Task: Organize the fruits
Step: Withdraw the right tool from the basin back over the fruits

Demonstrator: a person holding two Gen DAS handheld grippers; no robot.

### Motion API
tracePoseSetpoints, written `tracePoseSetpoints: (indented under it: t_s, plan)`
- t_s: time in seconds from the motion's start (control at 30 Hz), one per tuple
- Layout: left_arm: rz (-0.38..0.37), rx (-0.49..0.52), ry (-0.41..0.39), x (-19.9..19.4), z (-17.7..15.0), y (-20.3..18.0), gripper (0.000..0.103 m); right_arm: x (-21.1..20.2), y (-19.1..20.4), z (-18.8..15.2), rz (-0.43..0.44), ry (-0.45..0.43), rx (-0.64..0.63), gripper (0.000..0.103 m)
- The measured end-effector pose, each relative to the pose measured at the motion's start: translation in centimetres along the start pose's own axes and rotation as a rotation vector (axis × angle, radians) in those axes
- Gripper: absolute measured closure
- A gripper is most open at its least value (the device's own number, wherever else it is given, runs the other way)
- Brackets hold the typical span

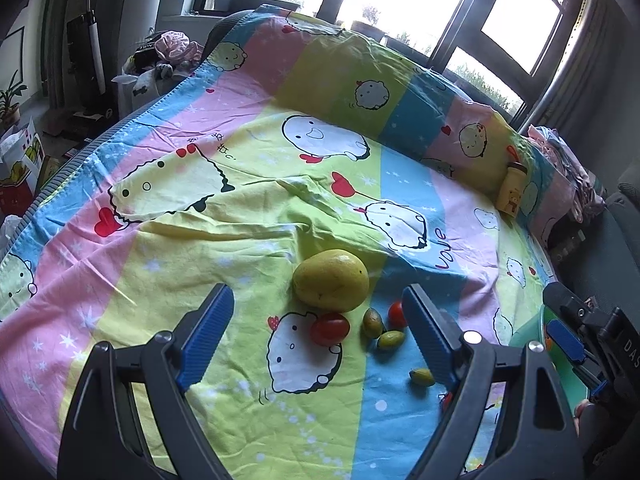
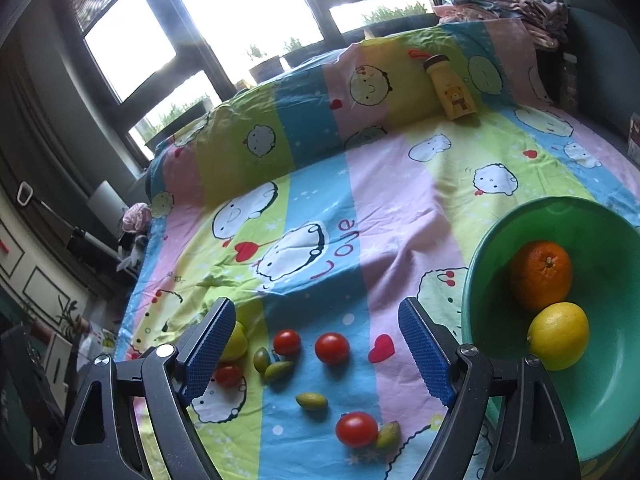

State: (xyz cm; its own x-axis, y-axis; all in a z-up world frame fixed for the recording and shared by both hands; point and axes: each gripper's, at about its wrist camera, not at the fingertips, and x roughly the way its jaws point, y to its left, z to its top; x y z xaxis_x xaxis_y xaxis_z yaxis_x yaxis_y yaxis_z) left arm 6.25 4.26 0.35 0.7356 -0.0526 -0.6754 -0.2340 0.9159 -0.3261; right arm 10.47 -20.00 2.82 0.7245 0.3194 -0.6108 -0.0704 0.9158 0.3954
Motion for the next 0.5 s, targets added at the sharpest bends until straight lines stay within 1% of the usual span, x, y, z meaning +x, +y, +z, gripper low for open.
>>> tracePoseSetpoints:
  t_s: [0.33, 0.5]
  plan:
    - [-0.003, 0.003, 0.002, 0.25, 0.02, 0.07, 0.017, 0.51, 0.59, -0.21, 0.001, 0.009, -0.012, 0.019]
    - [0.007, 0.006, 0.012, 0.60, -0.07, 0.07, 0.017, 0.64, 0.72, -0.25, 0.000, 0.010, -0.015, 0.019]
